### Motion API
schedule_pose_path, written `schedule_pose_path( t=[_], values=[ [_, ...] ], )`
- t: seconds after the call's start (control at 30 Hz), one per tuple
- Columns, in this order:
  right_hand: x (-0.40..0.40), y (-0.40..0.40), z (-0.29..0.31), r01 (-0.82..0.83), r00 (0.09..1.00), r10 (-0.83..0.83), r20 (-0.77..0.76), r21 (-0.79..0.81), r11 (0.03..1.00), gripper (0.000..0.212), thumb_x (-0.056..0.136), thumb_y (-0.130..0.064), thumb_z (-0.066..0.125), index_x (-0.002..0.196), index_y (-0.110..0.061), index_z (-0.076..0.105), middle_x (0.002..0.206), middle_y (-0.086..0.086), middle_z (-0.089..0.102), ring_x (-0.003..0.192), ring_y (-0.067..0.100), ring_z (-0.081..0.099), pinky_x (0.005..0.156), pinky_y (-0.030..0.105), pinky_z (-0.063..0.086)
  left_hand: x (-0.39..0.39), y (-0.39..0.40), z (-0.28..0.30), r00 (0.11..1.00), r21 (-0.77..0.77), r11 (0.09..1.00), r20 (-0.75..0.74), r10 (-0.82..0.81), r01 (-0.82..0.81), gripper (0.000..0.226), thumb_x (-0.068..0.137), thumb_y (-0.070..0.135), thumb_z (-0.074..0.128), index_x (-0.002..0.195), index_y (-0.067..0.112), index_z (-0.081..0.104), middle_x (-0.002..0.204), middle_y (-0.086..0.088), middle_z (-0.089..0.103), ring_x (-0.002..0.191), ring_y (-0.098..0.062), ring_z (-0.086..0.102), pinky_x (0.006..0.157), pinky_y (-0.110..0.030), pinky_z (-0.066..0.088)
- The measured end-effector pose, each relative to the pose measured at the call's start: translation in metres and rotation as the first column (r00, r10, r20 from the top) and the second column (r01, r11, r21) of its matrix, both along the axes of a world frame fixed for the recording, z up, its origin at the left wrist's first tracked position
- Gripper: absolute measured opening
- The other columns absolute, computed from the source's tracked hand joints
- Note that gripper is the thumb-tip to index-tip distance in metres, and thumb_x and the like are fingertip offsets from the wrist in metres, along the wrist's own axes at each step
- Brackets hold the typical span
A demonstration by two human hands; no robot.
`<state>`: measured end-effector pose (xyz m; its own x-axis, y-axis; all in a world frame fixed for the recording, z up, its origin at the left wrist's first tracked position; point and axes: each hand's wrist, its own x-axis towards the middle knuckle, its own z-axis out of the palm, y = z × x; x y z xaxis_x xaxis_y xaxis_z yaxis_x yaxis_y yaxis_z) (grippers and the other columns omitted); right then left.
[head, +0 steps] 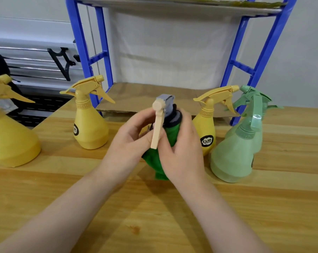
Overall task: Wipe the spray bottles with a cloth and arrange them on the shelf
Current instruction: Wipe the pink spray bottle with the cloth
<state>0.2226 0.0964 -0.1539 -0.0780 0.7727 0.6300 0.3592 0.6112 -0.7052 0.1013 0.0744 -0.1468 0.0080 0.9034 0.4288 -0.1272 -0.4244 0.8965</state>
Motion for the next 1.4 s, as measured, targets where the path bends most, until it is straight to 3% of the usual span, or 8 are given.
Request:
schedule_pose_path(
  t=[0.17, 0.43, 0.57, 0.73, 0.9, 1.1, 1.3, 1.4],
  values=[
    [-0.007, -0.003, -0.006, -0.047, 0.992, 0.045, 0.117, 0.015, 0.999, 0.047, 0.095, -0.039, 0.05, 0.133, -0.011, 0.046, 0.121, -0.001, 0.056, 0.112, 0.016, 0.054, 0.093, 0.035, 0.046, 0.005, 0.001, -0.005, 0.99, 0.028, 0.995, 0.108, 0.088, -0.091, 0.03, 0.079, 0.027, 0.071, 0.109, 0.026, 0.071, 0.109, 0.001, 0.071, 0.109, -0.019, 0.065, 0.093, -0.03, 0.05],
    [-0.009, -0.004, -0.01, -0.095, 0.985, 0.097, 0.145, -0.02, 0.995, 0.057, 0.09, -0.048, 0.055, 0.137, -0.017, 0.043, 0.128, -0.007, 0.053, 0.119, 0.008, 0.049, 0.1, 0.022, 0.04, -0.002, -0.002, 0.006, 0.924, -0.039, 0.994, 0.366, 0.109, -0.102, 0.036, 0.071, 0.029, 0.069, 0.102, 0.011, 0.069, 0.101, -0.004, 0.073, 0.1, -0.017, 0.069, 0.082, -0.024, 0.054],
    [-0.007, -0.004, -0.012, -0.101, 0.978, 0.108, 0.177, -0.047, 0.994, 0.07, 0.09, -0.055, 0.05, 0.146, -0.016, 0.033, 0.143, -0.004, 0.044, 0.132, 0.006, 0.039, 0.11, 0.016, 0.028, -0.011, 0.0, 0.013, 0.904, -0.023, 0.986, 0.396, 0.162, -0.166, 0.021, 0.082, 0.033, 0.059, 0.092, 0.027, 0.076, 0.098, 0.002, 0.073, 0.098, -0.014, 0.069, 0.083, -0.029, 0.054],
    [-0.011, -0.003, -0.016, -0.168, 0.974, 0.182, 0.136, -0.107, 0.98, 0.077, 0.09, -0.056, 0.049, 0.151, -0.014, 0.027, 0.15, -0.002, 0.038, 0.14, 0.007, 0.033, 0.117, 0.025, 0.026, -0.024, 0.008, 0.016, 0.794, -0.089, 0.968, 0.558, 0.242, -0.233, 0.052, 0.091, 0.037, 0.054, 0.137, 0.01, 0.051, 0.118, -0.004, 0.065, 0.117, -0.019, 0.06, 0.095, -0.033, 0.051],
    [-0.01, 0.0, -0.021, -0.227, 0.968, 0.241, 0.063, -0.178, 0.957, 0.08, 0.088, -0.061, 0.045, 0.151, -0.015, 0.026, 0.149, -0.002, 0.04, 0.14, 0.008, 0.034, 0.116, 0.031, 0.028, -0.027, 0.011, 0.015, 0.729, -0.139, 0.958, 0.623, 0.283, -0.252, 0.045, 0.092, 0.038, 0.054, 0.132, 0.017, 0.055, 0.116, -0.002, 0.067, 0.111, -0.016, 0.064, 0.09, -0.034, 0.054],
    [-0.009, 0.002, -0.023, -0.297, 0.95, 0.311, 0.032, -0.211, 0.931, 0.07, 0.089, -0.063, 0.044, 0.144, -0.022, 0.033, 0.141, -0.004, 0.049, 0.133, 0.009, 0.044, 0.111, 0.04, 0.037, -0.033, 0.01, 0.019, 0.751, -0.127, 0.957, 0.596, 0.283, -0.26, 0.06, 0.092, 0.044, 0.055, 0.143, 0.014, 0.046, 0.13, -0.007, 0.06, 0.124, -0.021, 0.057, 0.101, -0.043, 0.049],
    [-0.005, -0.002, -0.007, -0.312, 0.948, 0.317, 0.038, -0.101, 0.945, 0.036, 0.089, -0.049, 0.053, 0.121, -0.033, 0.046, 0.12, -0.011, 0.059, 0.114, 0.006, 0.055, 0.099, 0.029, 0.044, -0.029, 0.007, 0.016, 0.92, -0.08, 0.989, 0.365, 0.143, -0.122, 0.025, 0.078, 0.044, 0.065, 0.098, 0.03, 0.074, 0.102, 0.003, 0.071, 0.099, -0.013, 0.065, 0.091, -0.035, 0.054],
    [-0.003, -0.006, -0.002, -0.324, 0.943, 0.33, 0.036, -0.12, 0.939, 0.035, 0.086, -0.05, 0.056, 0.118, -0.039, 0.047, 0.113, -0.016, 0.062, 0.107, 0.002, 0.058, 0.092, 0.024, 0.047, -0.028, 0.007, 0.009, 0.958, -0.122, 0.992, 0.287, 0.0, 0.036, 0.051, 0.064, 0.047, 0.083, 0.109, 0.026, 0.071, 0.112, -0.002, 0.071, 0.107, -0.017, 0.065, 0.092, -0.033, 0.054]
  ],
)
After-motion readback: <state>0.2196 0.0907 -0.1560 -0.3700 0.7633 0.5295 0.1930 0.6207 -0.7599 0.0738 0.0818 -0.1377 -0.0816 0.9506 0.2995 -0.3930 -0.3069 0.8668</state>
